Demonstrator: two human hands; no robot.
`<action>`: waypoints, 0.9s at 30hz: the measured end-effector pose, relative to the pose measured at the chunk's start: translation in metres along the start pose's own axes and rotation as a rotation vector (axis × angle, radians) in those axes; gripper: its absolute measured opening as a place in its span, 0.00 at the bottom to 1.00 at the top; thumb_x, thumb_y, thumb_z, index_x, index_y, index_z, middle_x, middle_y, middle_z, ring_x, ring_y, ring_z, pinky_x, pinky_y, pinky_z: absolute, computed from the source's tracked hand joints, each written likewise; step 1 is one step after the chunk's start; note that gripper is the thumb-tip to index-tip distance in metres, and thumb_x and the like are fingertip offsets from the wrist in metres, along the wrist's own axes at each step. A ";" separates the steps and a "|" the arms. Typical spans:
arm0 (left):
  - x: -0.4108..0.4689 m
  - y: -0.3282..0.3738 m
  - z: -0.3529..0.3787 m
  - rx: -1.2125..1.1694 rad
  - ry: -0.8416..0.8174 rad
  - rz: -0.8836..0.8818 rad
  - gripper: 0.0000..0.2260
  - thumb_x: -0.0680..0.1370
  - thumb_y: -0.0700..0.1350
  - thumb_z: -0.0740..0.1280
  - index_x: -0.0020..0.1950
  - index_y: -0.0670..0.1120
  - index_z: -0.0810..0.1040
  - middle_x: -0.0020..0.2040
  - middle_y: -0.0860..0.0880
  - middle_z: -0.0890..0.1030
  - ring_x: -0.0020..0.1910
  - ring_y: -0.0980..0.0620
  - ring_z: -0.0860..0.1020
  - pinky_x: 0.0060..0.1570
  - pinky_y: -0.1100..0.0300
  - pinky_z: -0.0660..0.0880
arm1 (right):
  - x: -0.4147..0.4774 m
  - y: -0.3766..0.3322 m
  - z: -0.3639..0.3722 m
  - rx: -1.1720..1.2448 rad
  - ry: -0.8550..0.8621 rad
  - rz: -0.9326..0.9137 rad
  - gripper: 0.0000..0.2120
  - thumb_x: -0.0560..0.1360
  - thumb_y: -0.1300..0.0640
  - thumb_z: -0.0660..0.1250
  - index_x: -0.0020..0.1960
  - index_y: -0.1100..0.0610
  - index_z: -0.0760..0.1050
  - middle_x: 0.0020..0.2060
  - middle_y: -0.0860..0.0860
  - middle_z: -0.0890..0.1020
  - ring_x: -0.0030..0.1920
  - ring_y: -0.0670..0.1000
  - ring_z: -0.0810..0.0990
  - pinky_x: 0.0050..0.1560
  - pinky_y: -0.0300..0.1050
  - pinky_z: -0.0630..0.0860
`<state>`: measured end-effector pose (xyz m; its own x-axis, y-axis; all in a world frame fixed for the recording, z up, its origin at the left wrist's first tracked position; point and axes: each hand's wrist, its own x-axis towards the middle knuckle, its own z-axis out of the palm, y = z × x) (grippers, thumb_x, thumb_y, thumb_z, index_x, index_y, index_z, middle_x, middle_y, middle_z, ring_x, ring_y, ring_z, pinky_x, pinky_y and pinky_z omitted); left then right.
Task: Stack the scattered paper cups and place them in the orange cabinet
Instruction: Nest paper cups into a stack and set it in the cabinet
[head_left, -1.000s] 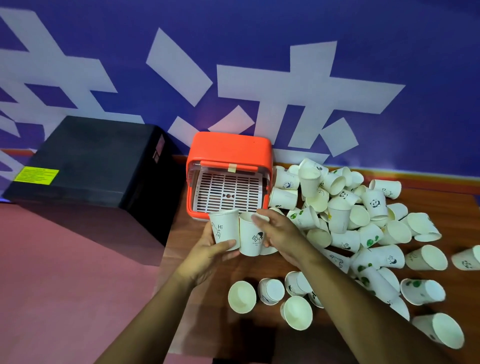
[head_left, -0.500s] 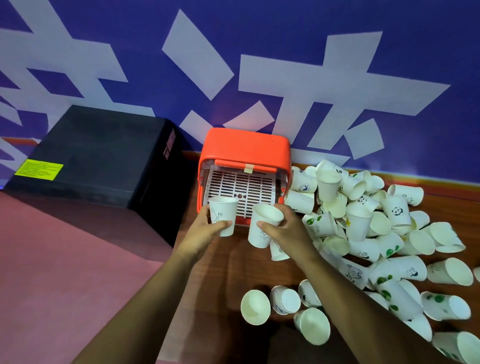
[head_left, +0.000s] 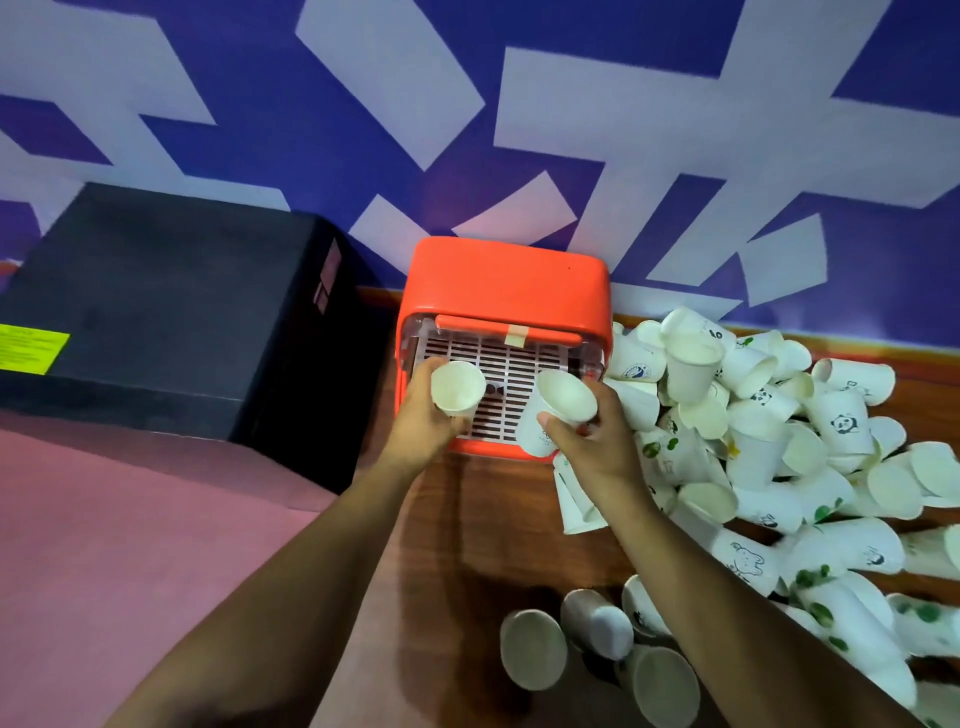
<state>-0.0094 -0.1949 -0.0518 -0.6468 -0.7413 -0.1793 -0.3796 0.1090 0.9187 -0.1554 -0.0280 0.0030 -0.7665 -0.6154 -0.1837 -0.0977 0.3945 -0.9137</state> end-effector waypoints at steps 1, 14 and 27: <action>0.004 -0.002 0.001 0.050 0.006 -0.006 0.29 0.68 0.44 0.76 0.65 0.49 0.68 0.60 0.49 0.74 0.58 0.55 0.77 0.57 0.57 0.76 | 0.003 0.000 0.002 -0.001 -0.001 0.003 0.26 0.70 0.54 0.76 0.66 0.49 0.71 0.56 0.42 0.79 0.56 0.41 0.79 0.59 0.48 0.78; 0.002 -0.012 -0.023 0.165 -0.166 -0.059 0.40 0.71 0.49 0.77 0.78 0.47 0.60 0.71 0.57 0.67 0.69 0.65 0.66 0.71 0.66 0.62 | 0.006 -0.005 0.026 -0.046 -0.098 -0.034 0.29 0.69 0.54 0.76 0.66 0.47 0.68 0.56 0.37 0.74 0.58 0.41 0.75 0.61 0.54 0.76; -0.011 0.000 -0.022 -0.049 0.025 -0.225 0.08 0.85 0.51 0.59 0.59 0.57 0.77 0.56 0.60 0.80 0.54 0.63 0.78 0.53 0.73 0.71 | 0.019 0.010 0.086 -0.187 -0.285 -0.114 0.35 0.66 0.44 0.75 0.69 0.45 0.65 0.60 0.39 0.74 0.60 0.41 0.73 0.54 0.31 0.69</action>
<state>0.0123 -0.2017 -0.0418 -0.5326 -0.7597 -0.3730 -0.4790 -0.0927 0.8729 -0.1165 -0.0948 -0.0409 -0.5390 -0.8177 -0.2021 -0.3071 0.4142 -0.8568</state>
